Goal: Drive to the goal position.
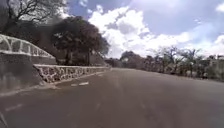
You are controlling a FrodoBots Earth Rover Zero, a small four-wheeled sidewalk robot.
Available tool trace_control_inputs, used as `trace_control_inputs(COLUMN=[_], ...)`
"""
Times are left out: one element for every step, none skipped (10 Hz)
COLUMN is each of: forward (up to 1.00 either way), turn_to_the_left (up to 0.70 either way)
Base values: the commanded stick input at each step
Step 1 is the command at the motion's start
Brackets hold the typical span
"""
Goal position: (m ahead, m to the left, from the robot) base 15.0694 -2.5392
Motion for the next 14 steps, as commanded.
trace_control_inputs(forward=[0.7,0.7,0.7,0.7,0.7,0.7,0.7,0.7,0.7,0.7,0.7,0.7,0.7,0.7], turn_to_the_left=[0.0,0.0,0.0,0.0,0.0,0.0,0.0,0.0,0.0,0.0,0.0,0.0,0.0,0.0])
